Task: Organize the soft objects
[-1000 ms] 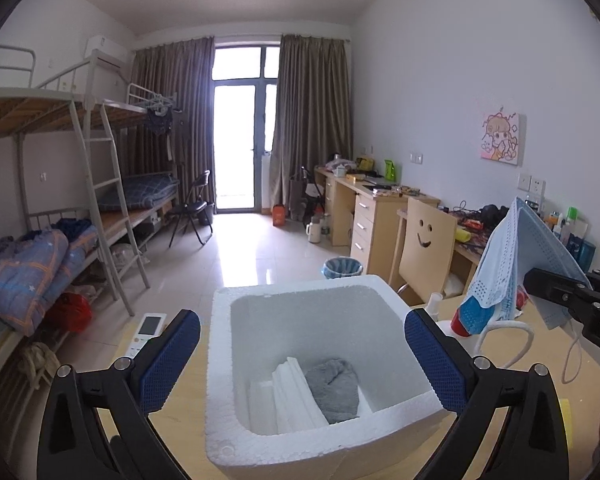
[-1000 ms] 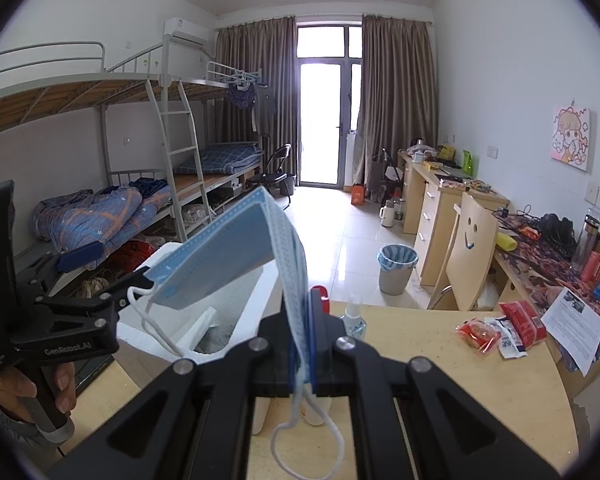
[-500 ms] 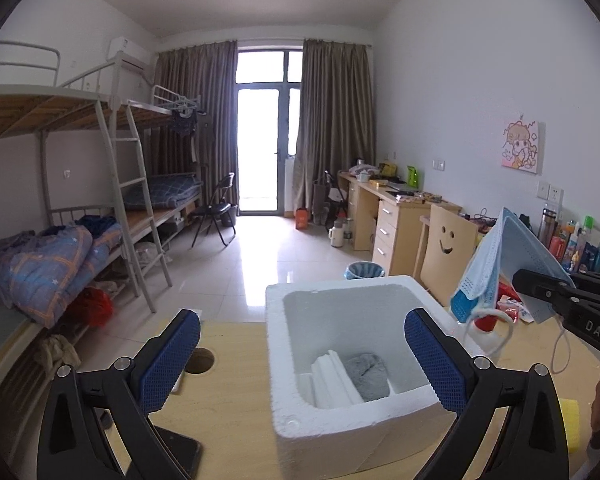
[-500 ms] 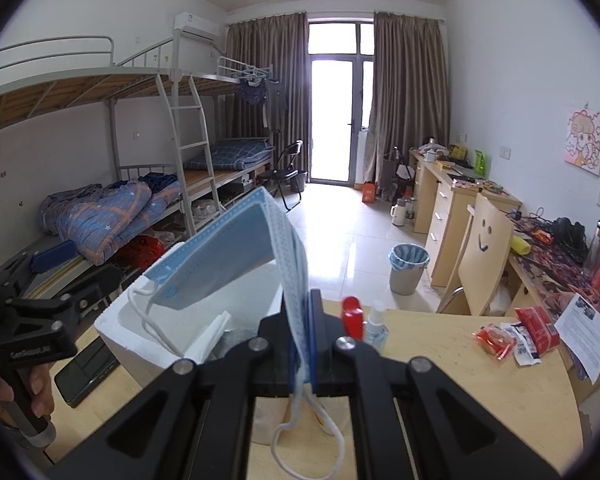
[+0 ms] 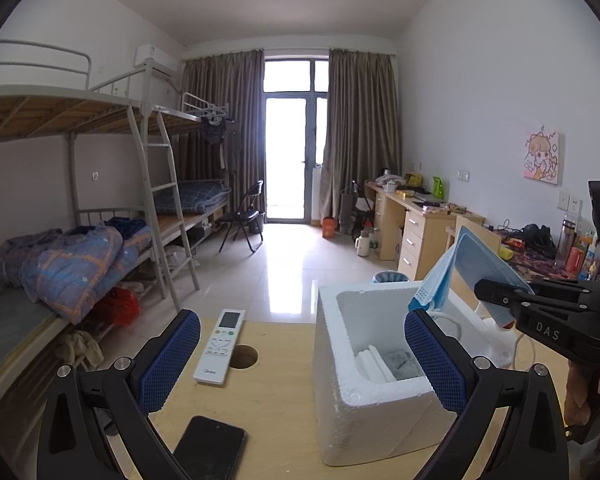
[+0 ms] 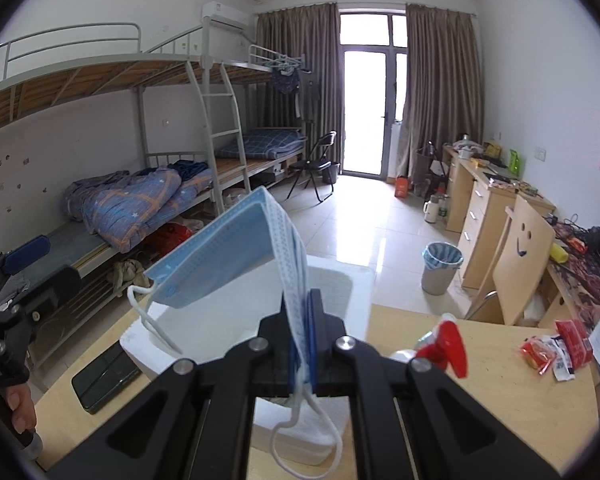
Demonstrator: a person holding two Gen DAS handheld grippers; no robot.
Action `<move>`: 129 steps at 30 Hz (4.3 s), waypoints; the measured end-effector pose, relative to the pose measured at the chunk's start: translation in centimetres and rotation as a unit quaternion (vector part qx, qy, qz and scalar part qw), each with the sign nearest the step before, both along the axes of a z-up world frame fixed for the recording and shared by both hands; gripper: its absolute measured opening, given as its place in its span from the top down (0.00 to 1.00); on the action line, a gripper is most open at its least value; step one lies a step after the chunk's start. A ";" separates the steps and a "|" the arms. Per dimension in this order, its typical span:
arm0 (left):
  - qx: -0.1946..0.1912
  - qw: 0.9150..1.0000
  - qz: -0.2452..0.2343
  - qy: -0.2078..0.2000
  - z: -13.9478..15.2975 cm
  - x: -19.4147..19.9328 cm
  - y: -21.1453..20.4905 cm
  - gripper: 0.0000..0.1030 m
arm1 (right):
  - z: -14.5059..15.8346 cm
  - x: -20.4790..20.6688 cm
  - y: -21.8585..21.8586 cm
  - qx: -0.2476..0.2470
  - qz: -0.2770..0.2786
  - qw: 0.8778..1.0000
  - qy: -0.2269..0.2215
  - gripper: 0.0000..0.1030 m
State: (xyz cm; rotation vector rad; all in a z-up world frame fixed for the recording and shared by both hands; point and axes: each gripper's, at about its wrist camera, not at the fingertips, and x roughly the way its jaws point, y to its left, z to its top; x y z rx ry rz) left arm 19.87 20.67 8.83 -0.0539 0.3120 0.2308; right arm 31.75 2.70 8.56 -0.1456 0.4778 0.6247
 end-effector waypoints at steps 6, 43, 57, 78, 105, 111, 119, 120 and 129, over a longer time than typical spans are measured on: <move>0.000 1.000 0.006 0.003 -0.2 0.1 0.4 0.01 | 0.1 0.3 0.6 0.003 0.007 1.000 0.000 0.93; -0.014 1.000 0.010 0.000 -0.8 -0.5 1.5 0.01 | -0.2 1.5 0.7 0.021 0.004 1.000 0.014 0.15; -0.008 1.000 0.003 -0.011 -0.3 -1.9 -0.3 0.01 | 1.3 -0.9 -1.7 0.038 -0.007 0.999 0.004 0.15; -0.004 0.999 -0.033 -0.039 2.1 -7.8 -5.9 0.01 | 4.0 -8.5 -7.8 0.072 -0.036 0.995 -0.054 0.01; 0.007 0.995 -0.068 -0.073 1.7 -12.2 -9.6 0.01 | 3.6 -14.1 -13.1 0.103 -0.063 0.987 -0.108 0.01; 0.013 0.992 -0.077 -0.098 0.0 -13.7 -10.7 0.01 | 1.9 -15.3 -14.3 0.111 -0.063 0.985 -0.115 0.01; 0.014 0.991 -0.080 -0.103 -2.6 -14.9 -11.6 0.01 | -0.6 -17.1 -16.5 0.126 -0.091 0.980 -0.126 0.01; 0.015 0.991 -0.078 -0.103 -3.0 -15.0 -11.7 0.01 | -1.0 -17.3 -16.7 0.123 -0.095 0.980 -0.126 0.01; 0.025 0.991 -0.072 -0.112 -6.3 -15.9 -12.2 0.01 | -4.2 -19.9 -16.7 0.087 -0.106 0.978 -0.156 0.01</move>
